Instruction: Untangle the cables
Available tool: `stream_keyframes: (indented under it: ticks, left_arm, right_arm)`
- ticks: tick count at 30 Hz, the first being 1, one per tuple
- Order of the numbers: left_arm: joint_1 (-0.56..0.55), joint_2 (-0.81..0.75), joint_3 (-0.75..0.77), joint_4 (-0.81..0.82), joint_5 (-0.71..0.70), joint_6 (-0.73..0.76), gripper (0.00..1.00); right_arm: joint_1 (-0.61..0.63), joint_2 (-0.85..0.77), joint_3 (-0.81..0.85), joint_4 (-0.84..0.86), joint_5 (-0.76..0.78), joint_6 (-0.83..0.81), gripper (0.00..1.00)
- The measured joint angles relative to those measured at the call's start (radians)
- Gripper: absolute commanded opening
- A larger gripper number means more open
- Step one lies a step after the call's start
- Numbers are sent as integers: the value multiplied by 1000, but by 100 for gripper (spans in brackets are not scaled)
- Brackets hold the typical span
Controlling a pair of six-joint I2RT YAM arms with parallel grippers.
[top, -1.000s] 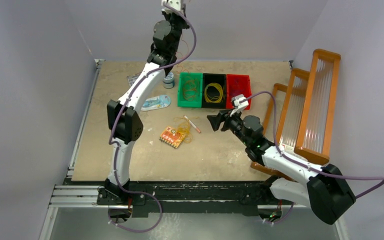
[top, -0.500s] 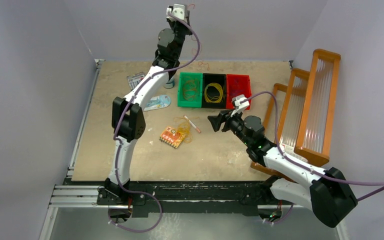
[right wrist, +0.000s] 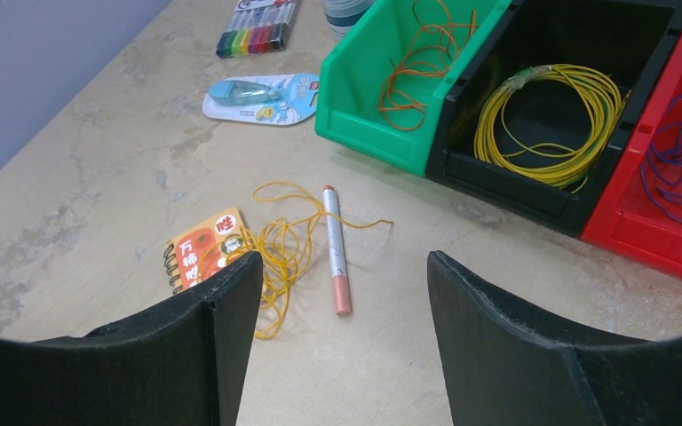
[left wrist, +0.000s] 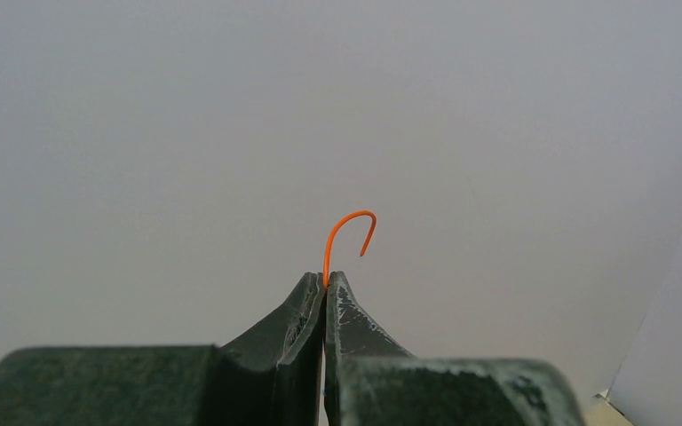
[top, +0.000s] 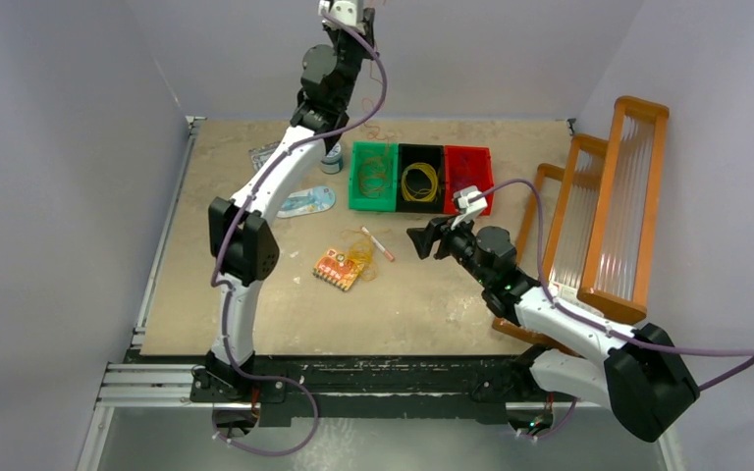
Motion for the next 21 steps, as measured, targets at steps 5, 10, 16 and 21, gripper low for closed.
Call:
stream_keyframes:
  ticks: [5, 10, 16, 21]
  left_arm:
    - [-16, -145, -164, 18, -28, 1, 0]
    - [-25, -267, -356, 64, -72, 0, 0]
    - [-25, -303, -544, 107, -116, -16, 0]
    - [-25, -290, -629, 97, -150, -39, 0]
  right_arm:
    - [0, 2, 0, 3, 0, 0, 70]
    - [0, 26, 1, 14, -2, 0, 70]
    - [0, 40, 5, 16, -4, 0, 70]
    - [0, 41, 5, 16, -5, 0, 70]
